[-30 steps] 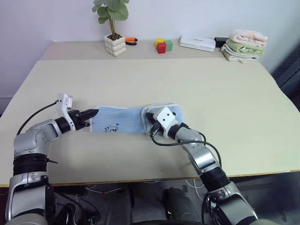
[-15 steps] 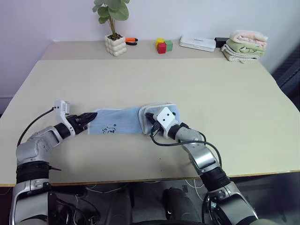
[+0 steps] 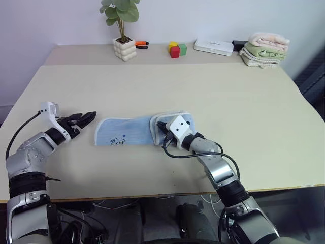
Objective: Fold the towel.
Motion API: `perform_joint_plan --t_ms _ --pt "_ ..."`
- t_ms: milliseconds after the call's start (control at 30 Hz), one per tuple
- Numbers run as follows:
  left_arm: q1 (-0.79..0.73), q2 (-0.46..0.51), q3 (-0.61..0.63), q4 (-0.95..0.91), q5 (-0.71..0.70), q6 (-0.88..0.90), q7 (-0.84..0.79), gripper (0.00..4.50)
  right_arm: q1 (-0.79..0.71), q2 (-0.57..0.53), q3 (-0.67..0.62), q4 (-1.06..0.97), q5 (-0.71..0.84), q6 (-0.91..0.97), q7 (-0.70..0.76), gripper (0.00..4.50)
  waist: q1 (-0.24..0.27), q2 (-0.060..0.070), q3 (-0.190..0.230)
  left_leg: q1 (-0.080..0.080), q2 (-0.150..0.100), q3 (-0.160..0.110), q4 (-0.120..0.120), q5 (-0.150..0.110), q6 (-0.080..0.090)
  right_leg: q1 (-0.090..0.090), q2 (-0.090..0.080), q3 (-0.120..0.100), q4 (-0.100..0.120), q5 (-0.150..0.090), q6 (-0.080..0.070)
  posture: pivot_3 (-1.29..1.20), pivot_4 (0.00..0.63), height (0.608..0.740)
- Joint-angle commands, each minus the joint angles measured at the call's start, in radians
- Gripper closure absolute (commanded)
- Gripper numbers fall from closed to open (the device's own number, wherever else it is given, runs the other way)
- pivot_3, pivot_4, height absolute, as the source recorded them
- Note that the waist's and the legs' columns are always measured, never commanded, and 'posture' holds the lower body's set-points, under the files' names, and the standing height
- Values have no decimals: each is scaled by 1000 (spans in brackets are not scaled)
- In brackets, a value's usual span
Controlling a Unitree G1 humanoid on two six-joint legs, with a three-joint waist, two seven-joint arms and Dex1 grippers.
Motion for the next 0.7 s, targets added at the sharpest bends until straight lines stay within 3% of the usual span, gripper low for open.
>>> perform_joint_plan --t_ms 33,233,333,567,700 --pt "3 -4 22 -126 -64 23 -9 125 -34 0 -19 -26 21 -5 14 4500 1 0 0 0 0 0 0 0 0 0 0 0 0 0 0 0 150 740" --pt "81 -6 32 -227 -156 130 -27 125 -70 -6 -86 -118 175 101 115 4500 -6 0 0 0 0 0 -1 0 0 0 0 0 0 0 0 0 150 740" --pt "106 6 45 -251 -175 158 -11 0 -75 -36 -96 -180 241 138 196 3644 -4 0 0 0 0 0 -1 0 0 0 0 0 0 0 0 0 150 740" --pt "197 34 150 -316 -314 365 81 0 -68 -182 -84 -262 293 181 359 178 -3 0 0 0 0 0 -1 0 0 0 -1 0 0 0 0 0 150 740" --pt "289 15 225 -380 -411 484 157 0 -60 -172 -53 -262 276 177 341 52 -7 -1 0 1 0 0 -1 0 0 0 0 0 0 0 0 0 150 740"
